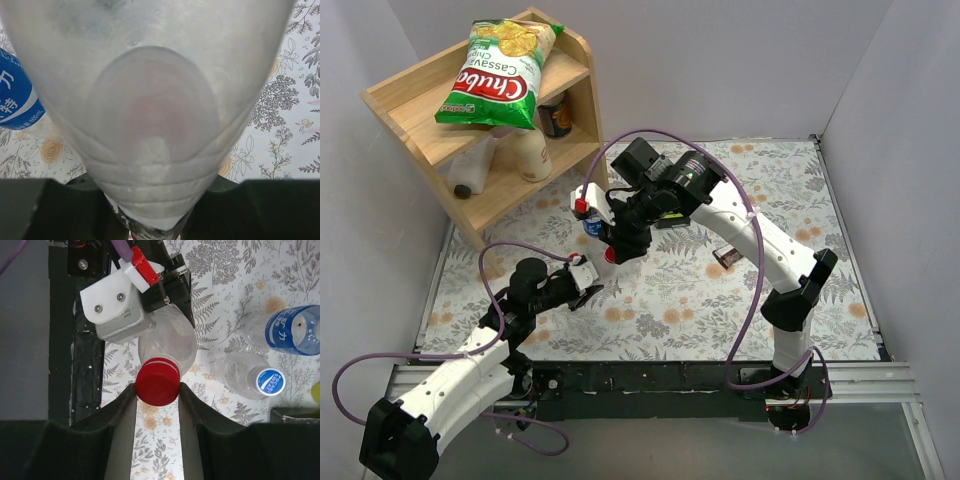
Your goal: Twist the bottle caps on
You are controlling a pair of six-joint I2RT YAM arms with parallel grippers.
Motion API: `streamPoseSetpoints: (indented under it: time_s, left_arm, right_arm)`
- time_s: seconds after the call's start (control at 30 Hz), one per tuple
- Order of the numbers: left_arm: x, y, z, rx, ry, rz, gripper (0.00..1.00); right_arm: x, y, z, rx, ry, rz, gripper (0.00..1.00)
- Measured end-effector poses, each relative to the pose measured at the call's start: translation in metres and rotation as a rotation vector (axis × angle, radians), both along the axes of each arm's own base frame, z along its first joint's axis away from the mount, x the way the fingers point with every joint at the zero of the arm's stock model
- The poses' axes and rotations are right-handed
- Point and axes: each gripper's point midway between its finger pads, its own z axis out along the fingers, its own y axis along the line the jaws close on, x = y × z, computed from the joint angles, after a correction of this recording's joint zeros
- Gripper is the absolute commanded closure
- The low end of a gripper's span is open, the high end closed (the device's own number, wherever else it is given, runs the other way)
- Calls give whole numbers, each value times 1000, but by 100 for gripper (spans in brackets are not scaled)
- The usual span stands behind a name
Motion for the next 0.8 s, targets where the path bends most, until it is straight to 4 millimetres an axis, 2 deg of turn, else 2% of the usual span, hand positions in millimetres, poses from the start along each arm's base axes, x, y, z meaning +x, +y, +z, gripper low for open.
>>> streamPoseSetpoints:
  time_s: [0.3, 0.37, 0.4, 0.43, 0.5, 0.53, 0.7, 0.8]
  left_arm:
    - [2, 3, -2, 5, 11, 31, 100]
    - [2, 3, -2, 6, 11, 32, 100]
    - [2, 3, -2, 6, 11, 33, 100]
    - [2, 3, -2, 7, 12, 33, 100]
    - [2, 4, -3, 9, 15, 33, 100]
    - [2, 3, -2, 7, 12, 32, 100]
    - [-2, -4, 19, -15, -50, -26, 100]
    - [-8, -6, 20, 0, -46, -72, 100]
  right_arm:
    - [1, 1, -3, -23, 56, -106, 72]
    - [2, 1, -3, -24, 59, -111, 69]
    - [2, 1, -3, -25, 58, -113, 60]
    - [2, 1, -3, -25, 58, -113, 55]
    - [2, 1, -3, -26, 52, -112, 36]
    - [1, 1, -3, -27, 53, -112, 4]
    - [-5, 5, -1, -11, 3, -48, 3]
    - [-10, -2, 5, 12, -54, 14, 3]
